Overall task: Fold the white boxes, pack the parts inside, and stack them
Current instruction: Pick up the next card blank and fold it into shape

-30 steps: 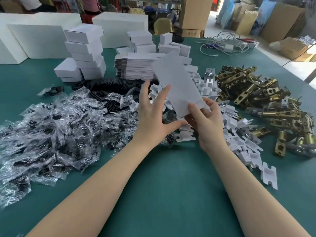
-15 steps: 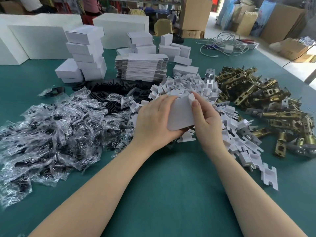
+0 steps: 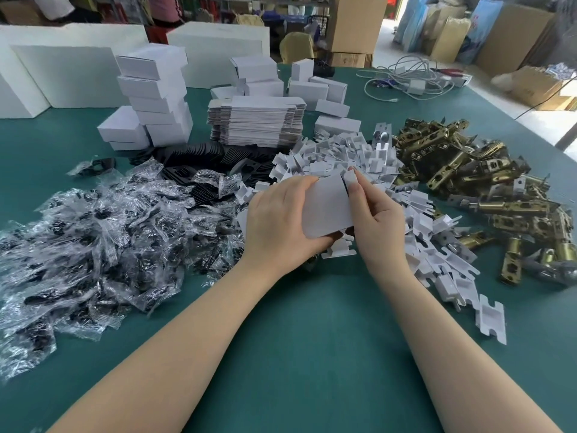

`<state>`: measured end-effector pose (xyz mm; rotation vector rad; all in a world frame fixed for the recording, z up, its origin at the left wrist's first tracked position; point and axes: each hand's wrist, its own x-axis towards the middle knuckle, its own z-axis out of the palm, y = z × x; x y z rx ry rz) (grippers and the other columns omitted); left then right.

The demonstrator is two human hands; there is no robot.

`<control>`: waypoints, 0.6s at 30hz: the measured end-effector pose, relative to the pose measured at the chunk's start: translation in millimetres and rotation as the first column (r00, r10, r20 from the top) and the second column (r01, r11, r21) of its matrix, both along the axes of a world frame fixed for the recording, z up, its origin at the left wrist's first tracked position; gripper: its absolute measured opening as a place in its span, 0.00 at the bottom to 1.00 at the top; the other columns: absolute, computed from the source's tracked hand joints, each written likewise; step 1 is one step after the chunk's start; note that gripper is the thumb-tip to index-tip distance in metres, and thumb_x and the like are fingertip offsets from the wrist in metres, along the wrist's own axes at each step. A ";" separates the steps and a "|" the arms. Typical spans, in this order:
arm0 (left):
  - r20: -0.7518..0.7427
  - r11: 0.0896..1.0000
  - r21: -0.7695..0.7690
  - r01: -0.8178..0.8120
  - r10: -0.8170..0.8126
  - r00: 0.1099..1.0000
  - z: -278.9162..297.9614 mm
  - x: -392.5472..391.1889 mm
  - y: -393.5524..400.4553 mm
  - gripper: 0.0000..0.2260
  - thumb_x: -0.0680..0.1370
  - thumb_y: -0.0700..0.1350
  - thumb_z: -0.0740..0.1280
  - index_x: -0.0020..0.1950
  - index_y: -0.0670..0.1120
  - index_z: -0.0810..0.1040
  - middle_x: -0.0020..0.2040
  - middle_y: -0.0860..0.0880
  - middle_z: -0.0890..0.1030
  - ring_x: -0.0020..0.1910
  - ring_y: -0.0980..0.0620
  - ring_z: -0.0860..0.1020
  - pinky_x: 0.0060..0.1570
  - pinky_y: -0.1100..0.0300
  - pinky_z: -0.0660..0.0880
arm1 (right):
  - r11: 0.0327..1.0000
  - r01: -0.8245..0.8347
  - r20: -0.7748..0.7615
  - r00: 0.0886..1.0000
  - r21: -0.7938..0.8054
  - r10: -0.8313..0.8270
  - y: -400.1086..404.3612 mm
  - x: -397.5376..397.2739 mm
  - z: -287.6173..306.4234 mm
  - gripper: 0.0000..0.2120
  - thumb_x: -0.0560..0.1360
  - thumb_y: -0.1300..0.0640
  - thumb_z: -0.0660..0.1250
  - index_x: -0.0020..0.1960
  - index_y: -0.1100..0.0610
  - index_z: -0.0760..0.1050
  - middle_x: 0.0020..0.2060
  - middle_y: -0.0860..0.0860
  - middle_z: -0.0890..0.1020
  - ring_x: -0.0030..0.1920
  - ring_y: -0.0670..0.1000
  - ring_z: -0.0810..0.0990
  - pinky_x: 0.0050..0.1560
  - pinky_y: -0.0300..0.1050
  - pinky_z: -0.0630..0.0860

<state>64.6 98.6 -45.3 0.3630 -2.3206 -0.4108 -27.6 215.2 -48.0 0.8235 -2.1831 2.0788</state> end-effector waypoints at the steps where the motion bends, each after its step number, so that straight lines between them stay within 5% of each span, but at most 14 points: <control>1: -0.002 1.000 0.004 -0.001 0.001 1.000 0.0 0.1 0.1 0.39 0.59 0.57 0.81 0.66 0.44 0.75 0.62 0.47 0.79 0.60 0.44 0.78 0.60 0.46 0.71 | 1.000 -0.002 0.003 1.000 -0.006 0.002 -0.1 0.0 0.0 0.16 0.82 0.51 0.64 0.67 0.53 0.77 0.44 0.25 0.80 0.47 0.29 0.77 0.49 0.24 0.71; 6: -0.016 1.000 -0.001 0.000 0.000 1.000 -0.3 0.6 0.1 0.39 0.59 0.55 0.81 0.65 0.43 0.75 0.61 0.46 0.80 0.59 0.43 0.79 0.58 0.47 0.71 | 0.997 -0.071 0.034 0.997 -0.037 0.072 2.1 0.6 2.5 0.13 0.81 0.52 0.65 0.65 0.50 0.78 0.57 0.32 0.78 0.62 0.31 0.73 0.60 0.27 0.70; 11: -0.015 1.000 -0.012 -0.003 0.003 1.000 -1.1 0.5 1.2 0.39 0.59 0.55 0.82 0.66 0.44 0.75 0.61 0.46 0.80 0.60 0.43 0.78 0.59 0.46 0.71 | 0.994 -0.101 0.025 0.994 -0.028 0.102 3.8 2.4 4.4 0.11 0.81 0.51 0.64 0.62 0.41 0.76 0.62 0.38 0.78 0.64 0.33 0.73 0.58 0.26 0.71; 14: 0.003 1.000 0.005 0.012 -0.012 1.000 -0.3 0.5 0.3 0.38 0.60 0.56 0.81 0.67 0.44 0.75 0.63 0.47 0.79 0.61 0.44 0.77 0.60 0.46 0.71 | 0.994 -0.105 0.017 0.994 -0.007 0.105 4.1 3.2 5.1 0.13 0.82 0.54 0.62 0.66 0.50 0.77 0.59 0.33 0.79 0.63 0.46 0.71 0.59 0.37 0.75; 18: -0.008 0.999 0.036 0.008 -0.007 1.000 0.6 0.6 -0.3 0.38 0.62 0.58 0.78 0.68 0.45 0.74 0.64 0.48 0.79 0.63 0.46 0.76 0.60 0.47 0.70 | 0.982 -0.168 -0.045 0.984 0.087 0.173 4.3 3.8 3.1 0.19 0.84 0.51 0.56 0.72 0.54 0.71 0.64 0.27 0.69 0.69 0.31 0.66 0.67 0.29 0.65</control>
